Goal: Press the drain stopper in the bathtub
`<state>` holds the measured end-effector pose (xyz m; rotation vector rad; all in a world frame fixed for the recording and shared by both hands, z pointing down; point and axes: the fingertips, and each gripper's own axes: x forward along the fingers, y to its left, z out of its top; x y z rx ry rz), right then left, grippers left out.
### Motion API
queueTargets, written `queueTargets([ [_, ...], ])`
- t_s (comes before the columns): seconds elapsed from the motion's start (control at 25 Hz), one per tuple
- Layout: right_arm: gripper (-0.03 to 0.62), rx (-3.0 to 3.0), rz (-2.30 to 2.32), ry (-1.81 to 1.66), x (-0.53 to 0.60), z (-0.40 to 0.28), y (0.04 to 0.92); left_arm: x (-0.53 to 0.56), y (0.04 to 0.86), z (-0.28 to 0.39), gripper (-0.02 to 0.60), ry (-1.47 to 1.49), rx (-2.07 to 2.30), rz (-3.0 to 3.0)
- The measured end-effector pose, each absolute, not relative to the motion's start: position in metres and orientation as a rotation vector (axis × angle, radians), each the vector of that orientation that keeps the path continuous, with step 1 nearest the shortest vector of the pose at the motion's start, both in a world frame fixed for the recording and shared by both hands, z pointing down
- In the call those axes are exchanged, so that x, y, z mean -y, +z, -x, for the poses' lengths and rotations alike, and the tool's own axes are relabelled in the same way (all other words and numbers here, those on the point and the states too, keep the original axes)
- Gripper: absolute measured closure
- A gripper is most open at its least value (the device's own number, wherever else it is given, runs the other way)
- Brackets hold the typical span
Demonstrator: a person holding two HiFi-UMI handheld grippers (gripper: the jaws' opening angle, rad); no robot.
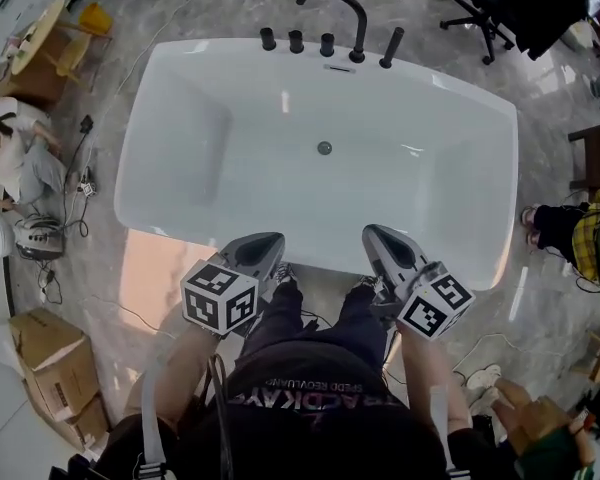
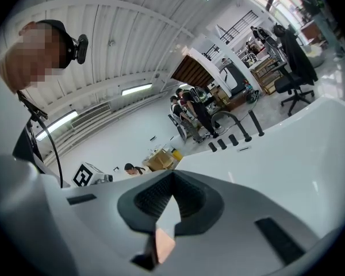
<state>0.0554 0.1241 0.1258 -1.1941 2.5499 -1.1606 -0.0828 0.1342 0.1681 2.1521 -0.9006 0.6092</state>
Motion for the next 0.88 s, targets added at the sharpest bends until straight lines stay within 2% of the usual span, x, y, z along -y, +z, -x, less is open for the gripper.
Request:
queueTargets([
  [0.88,0.582,-2.762,1.095,-1.313,-0.082,-0.083,0.227,-0.096,0.252,0.046,0.578,0.684,0.961,-2.082],
])
